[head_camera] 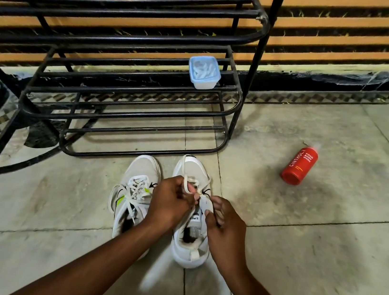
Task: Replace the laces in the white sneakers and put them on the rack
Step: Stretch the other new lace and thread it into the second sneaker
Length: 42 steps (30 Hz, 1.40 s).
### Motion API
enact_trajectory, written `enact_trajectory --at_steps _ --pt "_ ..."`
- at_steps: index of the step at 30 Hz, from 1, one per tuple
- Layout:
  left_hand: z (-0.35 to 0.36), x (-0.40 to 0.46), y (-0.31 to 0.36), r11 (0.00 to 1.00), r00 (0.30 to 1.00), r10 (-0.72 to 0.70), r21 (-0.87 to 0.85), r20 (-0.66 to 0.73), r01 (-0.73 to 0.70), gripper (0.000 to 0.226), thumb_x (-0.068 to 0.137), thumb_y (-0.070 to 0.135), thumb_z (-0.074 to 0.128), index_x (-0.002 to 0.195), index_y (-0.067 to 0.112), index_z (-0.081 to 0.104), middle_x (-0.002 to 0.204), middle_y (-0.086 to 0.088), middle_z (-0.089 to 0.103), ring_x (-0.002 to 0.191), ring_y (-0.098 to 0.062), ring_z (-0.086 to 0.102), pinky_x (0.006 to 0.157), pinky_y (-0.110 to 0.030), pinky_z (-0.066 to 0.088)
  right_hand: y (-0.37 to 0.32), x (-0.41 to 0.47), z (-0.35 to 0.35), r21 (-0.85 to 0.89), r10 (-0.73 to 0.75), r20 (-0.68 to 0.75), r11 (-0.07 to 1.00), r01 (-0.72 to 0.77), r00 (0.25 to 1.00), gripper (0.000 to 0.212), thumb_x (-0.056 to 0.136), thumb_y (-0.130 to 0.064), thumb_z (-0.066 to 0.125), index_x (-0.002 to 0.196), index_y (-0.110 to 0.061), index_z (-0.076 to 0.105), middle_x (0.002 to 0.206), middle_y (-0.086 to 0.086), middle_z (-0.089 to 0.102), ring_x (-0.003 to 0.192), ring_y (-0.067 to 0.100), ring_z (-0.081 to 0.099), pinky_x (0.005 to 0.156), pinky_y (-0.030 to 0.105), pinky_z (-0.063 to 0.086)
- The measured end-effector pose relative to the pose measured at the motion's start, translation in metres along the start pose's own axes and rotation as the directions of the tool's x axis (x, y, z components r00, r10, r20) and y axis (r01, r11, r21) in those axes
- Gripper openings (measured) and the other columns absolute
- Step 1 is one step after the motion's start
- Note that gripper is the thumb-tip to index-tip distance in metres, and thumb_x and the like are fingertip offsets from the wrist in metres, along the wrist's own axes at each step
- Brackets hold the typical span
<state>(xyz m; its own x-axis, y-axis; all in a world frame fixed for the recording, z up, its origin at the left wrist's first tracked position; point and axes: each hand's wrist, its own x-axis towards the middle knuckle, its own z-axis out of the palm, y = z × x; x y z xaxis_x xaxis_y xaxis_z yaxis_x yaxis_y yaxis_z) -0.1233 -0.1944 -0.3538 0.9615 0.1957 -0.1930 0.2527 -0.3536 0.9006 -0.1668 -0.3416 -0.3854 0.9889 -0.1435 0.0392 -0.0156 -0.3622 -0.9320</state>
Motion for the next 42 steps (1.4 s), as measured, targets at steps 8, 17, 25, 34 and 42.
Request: enact_trajectory --at_steps 8,17,25,34,42 --pt "0.005 -0.004 0.001 0.991 0.995 0.091 0.101 -0.028 -0.088 0.019 0.085 -0.001 0.07 0.079 0.017 0.071 0.074 0.002 0.074 0.071 -0.011 0.072 0.07 -0.03 0.06 -0.001 0.001 -0.003 0.062 0.056 -0.013 0.997 -0.055 0.998 0.038 0.091 0.0 0.064 0.118 -0.026 0.068 0.107 -0.016 0.073 0.102 0.001 0.067 0.089 0.026 0.054" --pt "-0.001 -0.004 -0.004 0.989 0.993 0.109 0.098 0.035 -0.112 0.032 0.086 -0.004 0.071 0.075 0.026 0.076 0.078 0.012 0.077 0.071 -0.005 0.072 0.07 -0.02 0.056 -0.004 0.0 -0.003 0.097 0.059 -0.008 0.994 -0.058 0.998 0.036 0.091 0.001 0.064 0.118 -0.022 0.068 0.106 -0.013 0.073 0.1 -0.002 0.067 0.088 0.019 0.053" --pt "-0.001 0.0 -0.003 0.987 0.99 0.103 0.113 0.092 -0.113 0.025 0.09 -0.002 0.071 0.084 0.02 0.08 0.075 0.01 0.077 0.063 0.004 0.068 0.064 -0.011 0.052 -0.004 0.0 -0.003 0.11 0.054 0.001 0.992 -0.054 0.999 0.035 0.091 0.0 0.066 0.117 -0.023 0.068 0.105 -0.017 0.073 0.101 -0.001 0.068 0.088 0.02 0.053" --pt "0.002 0.006 -0.008 0.983 0.989 0.119 0.127 0.09 -0.13 0.025 0.086 -0.003 0.072 0.077 0.019 0.077 0.074 0.005 0.076 0.067 -0.006 0.071 0.071 -0.028 0.06 -0.005 0.005 -0.004 0.131 0.071 0.058 0.988 -0.078 0.996 0.041 0.088 0.004 0.069 0.122 -0.018 0.068 0.113 -0.014 0.073 0.106 -0.003 0.068 0.092 0.017 0.054" --pt "0.01 0.009 -0.013 0.997 0.997 0.054 0.058 0.064 -0.057 0.029 0.084 -0.011 0.069 0.075 0.017 0.073 0.07 0.004 0.074 0.062 -0.007 0.068 0.067 -0.029 0.057 -0.001 0.009 -0.006 0.1 0.072 0.114 0.991 -0.084 0.991 0.046 0.087 0.0 0.073 0.128 -0.02 0.065 0.117 -0.016 0.072 0.104 -0.003 0.069 0.094 0.029 0.057"
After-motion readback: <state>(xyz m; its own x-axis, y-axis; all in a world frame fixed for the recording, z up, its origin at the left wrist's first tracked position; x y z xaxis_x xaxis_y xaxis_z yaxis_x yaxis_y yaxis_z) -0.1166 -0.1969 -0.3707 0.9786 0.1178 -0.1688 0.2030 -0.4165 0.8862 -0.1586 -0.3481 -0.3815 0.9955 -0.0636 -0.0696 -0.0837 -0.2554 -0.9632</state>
